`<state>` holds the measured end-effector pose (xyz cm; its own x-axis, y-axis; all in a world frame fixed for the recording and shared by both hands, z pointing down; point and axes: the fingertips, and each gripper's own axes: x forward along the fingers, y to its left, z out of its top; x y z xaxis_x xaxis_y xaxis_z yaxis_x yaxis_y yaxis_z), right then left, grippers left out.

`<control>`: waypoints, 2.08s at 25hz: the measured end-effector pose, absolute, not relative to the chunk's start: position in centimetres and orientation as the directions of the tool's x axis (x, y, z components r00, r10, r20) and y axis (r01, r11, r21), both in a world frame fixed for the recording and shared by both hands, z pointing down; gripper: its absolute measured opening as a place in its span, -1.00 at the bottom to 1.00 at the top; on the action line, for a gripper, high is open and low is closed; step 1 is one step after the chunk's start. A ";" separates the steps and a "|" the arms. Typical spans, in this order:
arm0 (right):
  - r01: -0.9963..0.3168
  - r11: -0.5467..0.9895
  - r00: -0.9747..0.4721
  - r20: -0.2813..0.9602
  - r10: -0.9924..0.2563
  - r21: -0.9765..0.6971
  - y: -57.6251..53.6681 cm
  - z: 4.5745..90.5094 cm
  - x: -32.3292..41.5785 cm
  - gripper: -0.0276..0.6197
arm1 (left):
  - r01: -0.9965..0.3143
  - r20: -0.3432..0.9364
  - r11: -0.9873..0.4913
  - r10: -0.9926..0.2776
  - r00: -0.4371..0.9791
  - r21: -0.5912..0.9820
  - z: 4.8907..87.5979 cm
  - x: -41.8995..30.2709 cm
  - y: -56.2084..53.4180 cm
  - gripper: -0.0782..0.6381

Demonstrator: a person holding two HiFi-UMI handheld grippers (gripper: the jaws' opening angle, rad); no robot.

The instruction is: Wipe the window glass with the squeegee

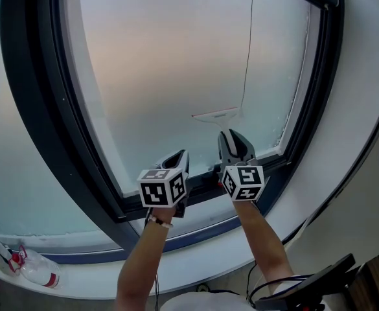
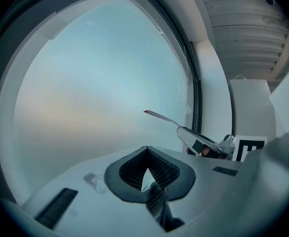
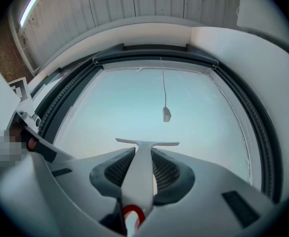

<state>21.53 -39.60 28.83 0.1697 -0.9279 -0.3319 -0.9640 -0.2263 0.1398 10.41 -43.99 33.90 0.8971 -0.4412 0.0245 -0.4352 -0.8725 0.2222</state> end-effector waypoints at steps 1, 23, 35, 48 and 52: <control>-0.964 -0.227 0.171 -0.328 -0.929 0.138 -39.6 29.2 21.6 -0.64 | -0.437 0.028 -0.872 -0.442 0.897 0.223 34.2 10.5 -44.0 -0.78; -0.966 -0.228 0.207 -0.164 -0.964 0.124 -39.3 40.8 21.7 -0.64 | -0.435 0.124 -0.859 -0.417 0.901 0.270 40.6 11.1 -43.4 -0.78; -0.969 -0.217 0.210 -0.063 -0.976 0.120 -39.4 46.3 22.1 -0.64 | -0.445 0.166 -0.844 -0.413 0.895 0.298 43.4 11.1 -43.4 -0.78; -0.968 -0.200 0.207 0.028 -0.978 0.152 -39.3 49.9 22.1 -0.64 | -0.447 0.193 -0.830 -0.404 0.894 0.335 45.9 10.9 -42.9 -0.78; -0.968 -0.202 0.209 0.029 -0.978 0.151 -39.6 49.9 22.1 -0.64 | -0.457 0.194 -0.822 -0.414 0.889 0.340 46.0 10.2 -43.5 -0.78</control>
